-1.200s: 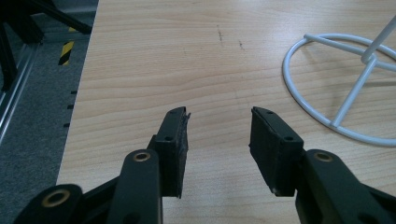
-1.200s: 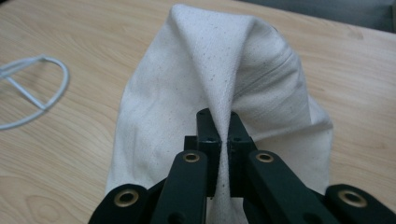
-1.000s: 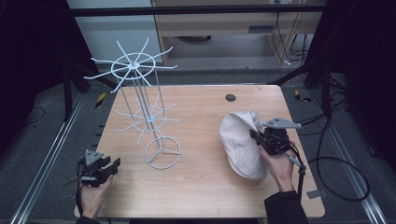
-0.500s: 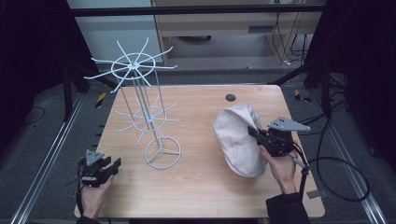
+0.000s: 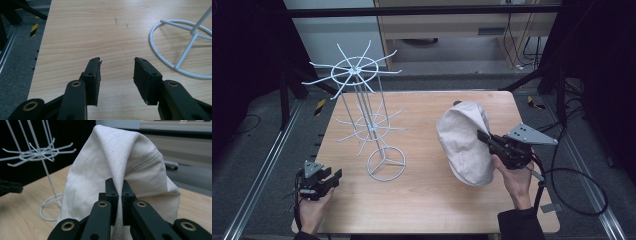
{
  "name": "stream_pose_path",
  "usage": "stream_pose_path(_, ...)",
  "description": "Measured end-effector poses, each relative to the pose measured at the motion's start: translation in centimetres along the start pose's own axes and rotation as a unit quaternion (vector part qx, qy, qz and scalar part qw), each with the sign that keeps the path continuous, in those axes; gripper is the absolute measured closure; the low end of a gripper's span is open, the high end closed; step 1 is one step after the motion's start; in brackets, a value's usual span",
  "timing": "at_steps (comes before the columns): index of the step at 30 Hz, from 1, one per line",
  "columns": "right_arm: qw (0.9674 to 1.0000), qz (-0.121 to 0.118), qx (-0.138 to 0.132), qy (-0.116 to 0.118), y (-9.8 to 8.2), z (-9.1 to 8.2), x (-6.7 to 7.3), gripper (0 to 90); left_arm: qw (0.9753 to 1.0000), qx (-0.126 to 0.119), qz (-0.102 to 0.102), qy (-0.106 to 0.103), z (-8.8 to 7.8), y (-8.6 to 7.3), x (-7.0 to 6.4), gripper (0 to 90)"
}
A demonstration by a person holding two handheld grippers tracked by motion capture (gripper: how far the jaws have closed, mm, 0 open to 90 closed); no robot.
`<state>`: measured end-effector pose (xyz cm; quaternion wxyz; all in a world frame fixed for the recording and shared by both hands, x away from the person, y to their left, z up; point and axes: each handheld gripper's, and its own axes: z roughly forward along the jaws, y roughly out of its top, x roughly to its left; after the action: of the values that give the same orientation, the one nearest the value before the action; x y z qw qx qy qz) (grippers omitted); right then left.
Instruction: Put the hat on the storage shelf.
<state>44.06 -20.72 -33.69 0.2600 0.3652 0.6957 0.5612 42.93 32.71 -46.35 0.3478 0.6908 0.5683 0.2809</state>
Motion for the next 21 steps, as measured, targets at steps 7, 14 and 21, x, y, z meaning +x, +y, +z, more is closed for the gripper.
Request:
stream_pose_path(7, 0.9994, -0.014, -0.028, 0.017, 0.8, -0.6, 0.7, 88.6, 1.0000, -0.001, 0.002, -0.003, 0.0, 0.0, 0.0, 55.5)
stream_pose_path(14, 0.9976, -0.019, -0.060, 0.032, 1.7, -1.1, 1.4, 88.7, 1.0000, 0.001, 0.001, -0.001, 0.1, 0.1, 0.0, 55.4)
stream_pose_path(21, 0.9946, -0.023, -0.090, 0.046, 3.0, -1.3, 2.1, 88.7, 1.0000, 0.000, -0.001, 0.000, 0.1, 0.0, 0.1, 55.1)
